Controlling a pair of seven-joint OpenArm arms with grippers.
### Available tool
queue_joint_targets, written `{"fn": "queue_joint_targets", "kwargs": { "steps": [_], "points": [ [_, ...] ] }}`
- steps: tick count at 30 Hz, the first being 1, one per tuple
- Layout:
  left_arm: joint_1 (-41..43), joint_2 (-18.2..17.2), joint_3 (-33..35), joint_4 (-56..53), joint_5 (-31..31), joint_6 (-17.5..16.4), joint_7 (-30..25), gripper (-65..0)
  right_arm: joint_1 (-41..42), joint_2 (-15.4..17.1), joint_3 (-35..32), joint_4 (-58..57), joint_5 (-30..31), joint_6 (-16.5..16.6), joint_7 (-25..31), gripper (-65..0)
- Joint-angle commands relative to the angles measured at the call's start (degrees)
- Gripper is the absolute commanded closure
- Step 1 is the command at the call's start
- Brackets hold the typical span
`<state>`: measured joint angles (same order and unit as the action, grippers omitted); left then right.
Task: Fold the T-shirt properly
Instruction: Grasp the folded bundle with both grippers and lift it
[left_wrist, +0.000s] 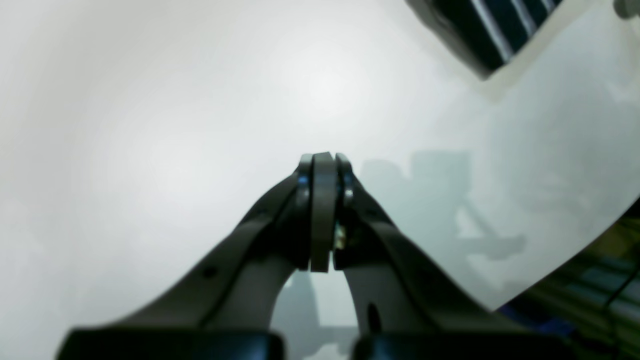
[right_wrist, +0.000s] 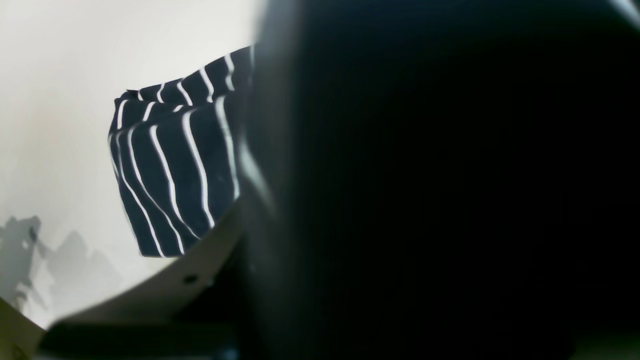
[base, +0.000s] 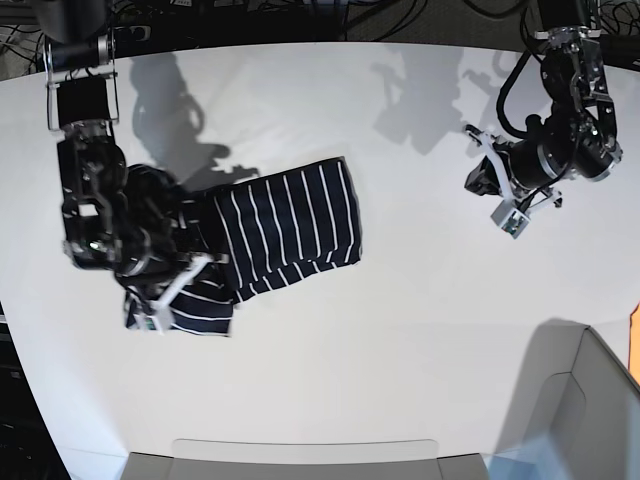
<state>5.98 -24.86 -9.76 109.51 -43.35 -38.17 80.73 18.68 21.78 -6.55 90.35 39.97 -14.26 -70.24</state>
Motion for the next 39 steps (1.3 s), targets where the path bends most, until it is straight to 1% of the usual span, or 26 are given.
{"fn": "queue_joint_targets", "kwargs": {
  "steps": [1, 4, 6, 9, 12, 16, 18, 19, 20, 23, 24, 26, 27, 30, 34, 35, 37, 38, 39],
  "points": [
    [0.1, -0.8, -0.3, 0.9, 0.5, 0.2, -0.7, 0.0, 2.7, 0.1, -2.3, 0.4, 1.4, -4.1, 0.0, 0.0],
    [0.3, -0.7, -0.2, 0.9, 3.9, 0.0, -0.7, 0.0, 6.4, -2.1, -10.7, -1.5, 1.3, -8.4, 0.0, 0.0],
    [1.0, -0.7, -0.1, 0.9, 5.3, -0.2, -0.7, 0.0, 8.5, -3.7, -14.6, -3.7, 0.7, -10.2, 0.0, 0.0],
    [2.0, -0.6, -0.2, 0.9, 6.5, -0.3, -0.7, 0.0, 12.0, -7.6, -20.7, -8.5, -3.6, -11.7, 0.0, 0.0],
    [2.2, -0.6, -0.3, 0.9, 6.6, -0.3, -0.7, 0.0, 13.5, -11.2, -24.2, -11.7, -9.2, -11.7, 0.0, 0.0],
    [2.6, -0.6, -0.3, 0.8, 6.6, -0.3, -0.7, 0.0, 13.2, -15.5, -25.6, -14.5, -14.2, -11.6, -0.3, 0.0],
    [2.9, -0.6, -0.3, 0.8, 6.6, -0.3, -0.7, 0.0, 13.4, -17.0, -25.8, -16.7, -15.6, -11.5, -2.8, 0.0],
    [2.9, -0.6, -0.3, 0.8, 6.6, -0.3, -0.7, 0.0, 13.5, -17.8, -26.3, -17.6, -16.4, -11.6, -4.4, -1.7],
    [2.9, -0.6, -0.3, 0.8, 6.6, -0.3, -0.7, 0.0, 13.5, -18.6, -26.9, -18.0, -17.8, -11.7, -5.7, -6.4],
    [2.8, -0.6, -0.3, 0.8, 6.6, -0.3, -0.7, 0.0, 12.8, -19.2, -29.3, -15.2, -22.6, -11.7, -7.8, -19.9],
    [2.8, -0.6, -0.3, 0.8, 6.6, -0.3, -0.7, 0.0, 12.3, -19.2, -30.4, -13.3, -23.6, -11.7, -7.8, -23.4],
    [2.7, -0.6, -0.3, 0.8, 6.6, -0.1, -0.7, 0.0, 11.5, -19.0, -31.1, -9.3, -24.7, -11.7, -7.9, -27.7],
    [2.7, -0.6, -0.3, 0.8, 6.6, 0.0, -0.7, 0.0, 11.3, -19.0, -31.1, -7.0, -25.2, -11.6, -7.9, -28.7],
    [2.7, -0.6, -0.3, 0.8, 6.6, 0.1, -0.7, 0.0, 11.2, -19.2, -31.1, -1.5, -24.7, -11.4, -8.1, -29.0],
    [2.7, -0.7, -0.4, 0.8, 7.5, 0.1, -0.7, 0.0, 11.3, -20.2, -31.3, 1.2, -21.5, -10.8, -8.2, -29.0],
    [2.7, -0.8, -0.4, 0.8, 8.1, 0.1, -0.7, 0.0, 11.3, -20.3, -31.3, 1.2, -20.8, -9.8, -8.1, -29.0],
    [2.7, -0.8, -0.4, 0.8, 9.8, 0.1, -0.7, 0.0, 11.3, -20.5, -31.3, 1.4, -20.4, -6.5, -8.0, -29.0],
    [2.7, -0.8, -0.4, 0.8, 11.0, 0.1, -0.7, 0.0, 11.3, -20.5, -31.3, 1.6, -20.7, -5.5, -7.9, -29.0],
    [2.7, -0.7, -0.4, 0.8, 11.8, 0.1, -0.7, 0.0, 11.3, -20.5, -31.2, 2.2, -20.7, -5.2, -7.8, -29.0]
  ]
}}
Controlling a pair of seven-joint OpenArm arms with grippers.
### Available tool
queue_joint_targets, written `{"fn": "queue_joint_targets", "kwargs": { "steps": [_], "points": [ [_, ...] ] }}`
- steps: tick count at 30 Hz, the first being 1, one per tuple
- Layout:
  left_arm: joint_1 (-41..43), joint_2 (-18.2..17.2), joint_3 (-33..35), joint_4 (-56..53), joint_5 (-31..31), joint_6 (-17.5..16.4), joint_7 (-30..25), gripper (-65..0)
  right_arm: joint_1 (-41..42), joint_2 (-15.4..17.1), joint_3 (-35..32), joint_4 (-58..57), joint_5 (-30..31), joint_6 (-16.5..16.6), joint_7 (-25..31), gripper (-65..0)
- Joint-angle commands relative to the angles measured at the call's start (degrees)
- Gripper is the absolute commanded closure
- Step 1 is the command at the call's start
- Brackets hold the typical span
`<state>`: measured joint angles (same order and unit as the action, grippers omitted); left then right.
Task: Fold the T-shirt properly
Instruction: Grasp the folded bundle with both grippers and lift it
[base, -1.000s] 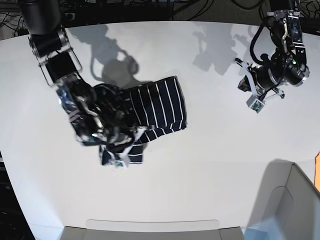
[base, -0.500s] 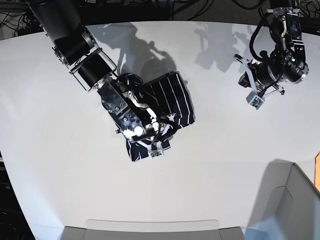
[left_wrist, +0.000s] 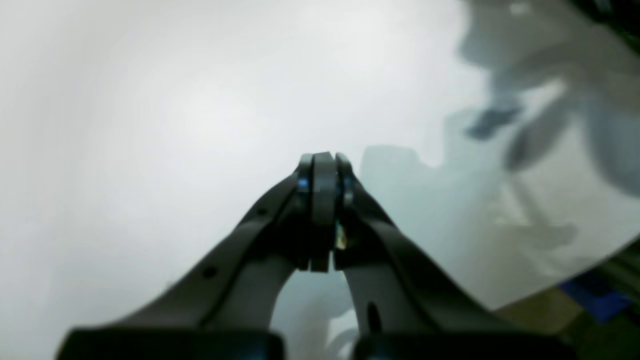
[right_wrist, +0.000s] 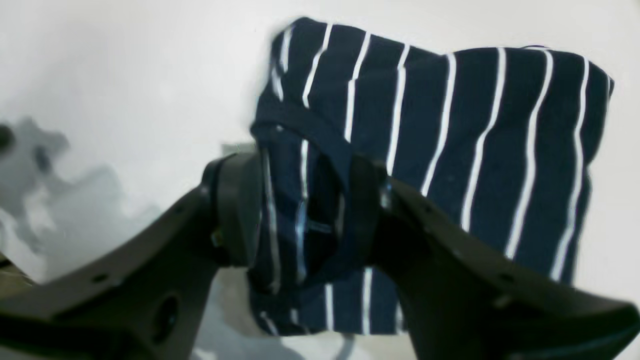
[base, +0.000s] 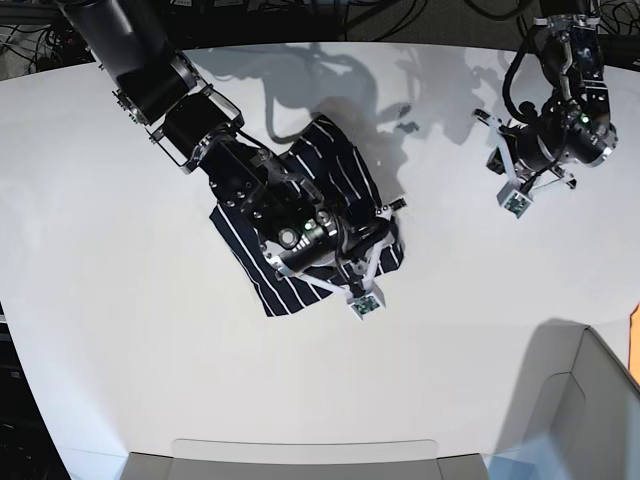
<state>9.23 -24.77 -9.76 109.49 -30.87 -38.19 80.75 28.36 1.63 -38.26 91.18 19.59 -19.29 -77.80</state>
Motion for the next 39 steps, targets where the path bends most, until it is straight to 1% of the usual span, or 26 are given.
{"fn": "queue_joint_targets", "kwargs": {
  "steps": [1, 3, 5, 7, 8, 10, 12, 14, 16, 19, 21, 22, 24, 25, 26, 28, 31, 34, 37, 39],
  "points": [
    [-0.6, -0.7, -0.4, 0.8, 0.1, 0.1, -0.8, 0.0, 1.8, -0.1, 0.8, 2.0, -0.4, -0.2, -0.1, -29.0],
    [-0.7, -0.7, -0.4, 0.8, 0.9, -0.1, -0.8, 0.0, 1.7, 0.5, 0.9, 3.7, -1.8, -0.2, 1.6, -28.5],
    [-2.0, -0.6, -0.4, 1.0, 1.1, -0.1, -0.8, 0.0, 1.8, 3.3, 0.9, 5.0, -4.5, -0.2, 2.7, -25.7],
    [-4.5, -0.2, -0.4, 1.0, 1.0, -0.3, -0.8, 0.0, 2.0, 5.4, 1.0, 4.9, -6.1, 0.0, 2.9, -19.9],
    [-6.1, 0.9, -0.3, 1.1, 1.0, -0.4, -0.8, 0.0, 2.1, 6.9, 1.9, 4.6, -6.7, 0.0, 2.9, -15.7],
    [-8.5, 2.7, 0.0, 1.3, 0.9, -0.4, -0.8, 0.0, 1.6, 8.6, 4.9, 4.5, -6.5, 0.2, 2.8, -8.0],
    [-10.9, 5.4, 0.3, 1.5, 0.9, -0.4, -0.8, 0.0, 0.2, 10.3, 9.6, 4.5, -6.0, 0.9, 2.5, 0.0],
    [-12.5, 7.3, 2.5, 1.8, 0.9, -0.5, -1.0, 0.0, -1.2, 11.9, 15.0, 4.7, -5.5, 3.6, 2.4, 0.0],
    [-13.7, 7.6, 6.5, 2.4, 0.9, -0.5, -1.8, 0.0, -2.7, 13.0, 19.6, 4.7, -5.4, 7.2, 2.4, 0.0],
    [-14.5, 7.5, 17.7, 2.6, 0.9, -0.5, -5.0, 0.0, -5.7, 14.8, 26.3, 4.5, -5.8, 14.6, 2.9, 0.0],
    [-14.5, 7.3, 24.1, 2.6, 1.1, -0.5, -7.6, 0.0, -7.1, 15.7, 28.4, 4.3, -5.8, 19.1, 2.9, 0.0],
    [-14.5, 7.3, 26.4, 2.6, 1.2, -0.5, -8.4, 0.0, -7.6, 15.9, 29.0, 3.7, -5.8, 20.6, 2.9, 0.0],
    [-14.5, 7.3, 30.6, 2.6, 1.1, -0.5, -9.9, 0.0, -7.8, 16.0, 29.2, 1.4, -5.9, 23.0, 2.9, 0.0],
    [-14.5, 7.4, 32.8, 2.5, 1.2, -0.5, -10.6, 0.0, -7.8, 16.3, 29.0, -0.5, -6.1, 23.5, 3.0, 0.0],
    [-14.5, 7.4, 34.9, 2.2, 1.2, -0.5, -10.9, 0.0, -7.8, 16.3, 28.7, -2.2, -6.6, 23.5, 3.6, 0.0],
    [-16.1, 7.5, 38.8, 1.8, 1.4, -0.2, -10.9, 0.0, -8.0, 15.6, 27.9, -5.6, -7.4, 23.7, 6.7, 0.0],
    [-18.3, 7.5, 42.9, -0.9, 1.4, 0.1, -10.9, 0.0, -8.0, 15.0, 23.5, -10.2, -7.5, 23.8, 10.0, 0.0],
    [-20.2, 7.5, 44.4, -6.9, 1.4, 0.1, -10.8, 0.0, -8.0, 14.9, 18.3, -12.0, -7.5, 23.8, 10.7, 0.0],
    [-21.8, 7.5, 44.3, -13.2, 1.4, 0.2, -10.8, 0.0, -8.4, 14.6, 14.6, -11.7, -7.1, 23.8, 10.6, 0.0],
    [-23.2, 7.5, 44.1, -17.7, 1.4, 0.2, -10.9, 0.0, -9.5, 14.6, 11.8, -9.5, -7.1, 23.9, 10.6, 0.0]
  ]
}}
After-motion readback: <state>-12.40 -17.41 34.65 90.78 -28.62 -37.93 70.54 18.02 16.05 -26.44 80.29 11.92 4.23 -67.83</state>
